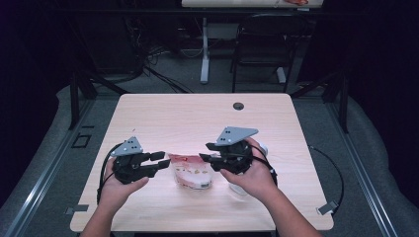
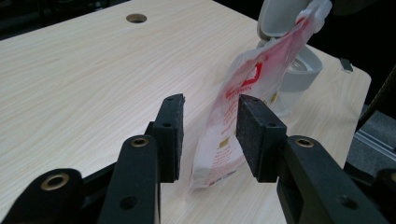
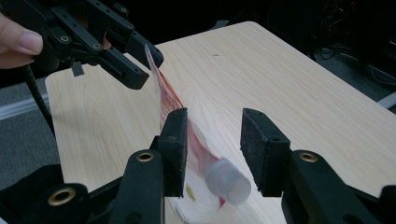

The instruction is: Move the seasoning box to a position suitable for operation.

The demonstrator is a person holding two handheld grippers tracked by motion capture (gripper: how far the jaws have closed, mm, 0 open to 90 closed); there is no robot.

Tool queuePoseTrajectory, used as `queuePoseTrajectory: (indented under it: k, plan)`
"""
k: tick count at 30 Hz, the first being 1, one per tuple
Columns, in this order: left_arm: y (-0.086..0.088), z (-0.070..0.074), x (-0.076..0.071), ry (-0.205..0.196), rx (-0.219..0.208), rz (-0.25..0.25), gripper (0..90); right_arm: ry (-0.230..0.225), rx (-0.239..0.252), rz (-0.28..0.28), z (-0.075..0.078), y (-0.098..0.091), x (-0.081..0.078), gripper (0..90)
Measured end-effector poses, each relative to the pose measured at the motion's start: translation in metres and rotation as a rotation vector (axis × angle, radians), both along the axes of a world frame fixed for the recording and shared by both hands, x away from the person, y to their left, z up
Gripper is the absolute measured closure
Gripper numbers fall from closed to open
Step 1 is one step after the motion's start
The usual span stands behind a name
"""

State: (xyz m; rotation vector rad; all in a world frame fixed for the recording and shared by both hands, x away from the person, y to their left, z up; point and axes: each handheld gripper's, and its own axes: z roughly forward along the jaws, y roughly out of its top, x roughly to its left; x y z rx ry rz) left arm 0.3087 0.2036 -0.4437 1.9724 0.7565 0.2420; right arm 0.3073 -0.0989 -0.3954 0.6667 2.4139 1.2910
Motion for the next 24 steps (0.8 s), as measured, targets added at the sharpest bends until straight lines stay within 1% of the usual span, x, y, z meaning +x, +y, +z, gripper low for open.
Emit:
queuePoseTrajectory:
  k: [2,6,11,14,15,21,24]
  plan:
    - [0.003,0.001,0.000,-0.003,0.000,0.007,60.7,0.001,-0.017,0.018,0.003,0.007,0.003,62.9]
    - [0.010,0.003,0.001,-0.003,-0.015,0.028,59.6,0.011,-0.049,0.051,0.006,0.021,0.010,64.6]
    - [0.017,0.003,0.003,-0.001,-0.023,0.049,58.6,0.022,-0.087,0.104,0.005,0.038,0.014,65.2]
    - [0.020,0.004,0.003,-0.004,-0.021,0.050,58.4,0.029,-0.122,0.127,0.004,0.048,0.016,65.7]
    - [0.020,0.004,0.003,-0.004,-0.019,0.049,58.5,0.032,-0.126,0.134,0.003,0.051,0.017,65.7]
    - [0.021,0.004,0.003,-0.007,-0.012,0.052,58.5,0.057,-0.189,0.149,-0.002,0.064,0.023,67.4]
    - [0.022,0.004,0.003,-0.008,-0.007,0.053,58.5,0.071,-0.213,0.153,-0.004,0.068,0.026,68.6]
